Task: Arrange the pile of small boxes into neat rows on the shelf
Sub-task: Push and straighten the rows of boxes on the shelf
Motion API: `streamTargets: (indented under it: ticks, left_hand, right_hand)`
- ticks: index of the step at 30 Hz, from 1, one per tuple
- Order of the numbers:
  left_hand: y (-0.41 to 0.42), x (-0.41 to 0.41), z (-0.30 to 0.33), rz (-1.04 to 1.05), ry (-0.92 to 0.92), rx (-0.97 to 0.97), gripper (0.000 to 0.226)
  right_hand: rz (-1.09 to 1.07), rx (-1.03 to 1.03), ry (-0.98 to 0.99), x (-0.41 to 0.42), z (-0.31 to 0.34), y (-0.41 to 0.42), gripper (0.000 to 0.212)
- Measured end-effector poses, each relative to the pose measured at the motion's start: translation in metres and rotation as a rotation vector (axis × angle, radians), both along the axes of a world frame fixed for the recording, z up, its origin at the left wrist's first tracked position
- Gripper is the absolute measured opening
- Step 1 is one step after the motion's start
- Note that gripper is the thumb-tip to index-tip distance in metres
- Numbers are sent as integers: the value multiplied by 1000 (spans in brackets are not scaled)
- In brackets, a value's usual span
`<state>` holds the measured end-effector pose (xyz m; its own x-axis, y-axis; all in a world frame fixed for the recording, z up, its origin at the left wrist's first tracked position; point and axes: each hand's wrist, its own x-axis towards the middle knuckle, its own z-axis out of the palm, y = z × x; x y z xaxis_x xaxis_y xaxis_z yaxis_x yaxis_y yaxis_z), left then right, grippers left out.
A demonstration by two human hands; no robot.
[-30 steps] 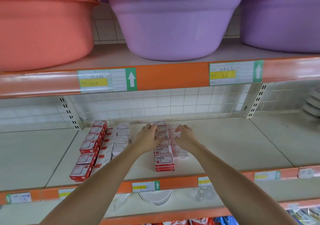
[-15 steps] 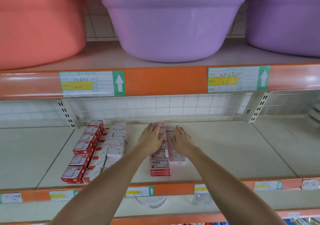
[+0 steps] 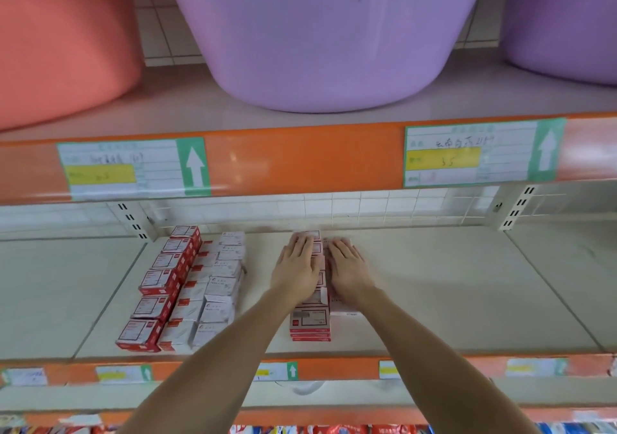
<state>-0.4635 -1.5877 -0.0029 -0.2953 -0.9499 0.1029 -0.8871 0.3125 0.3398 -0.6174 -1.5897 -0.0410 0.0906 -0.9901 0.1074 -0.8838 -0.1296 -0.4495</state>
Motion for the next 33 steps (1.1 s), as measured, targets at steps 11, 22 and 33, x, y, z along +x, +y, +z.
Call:
streamTargets:
  ticks: [11,22,33]
  left_hand:
    - [-3,-1,-6,-3,-30,-7,59]
    - [-1,0,-3,-15,-31,22,62]
    - [-3,1,-6,-17,-29,44,64]
  right_hand:
    - [-39,5,-131,2,-5,-5,46]
    - [-227,85,-579,-7,16,11,49]
    - [-74,181,-366,-13,19,10,50]
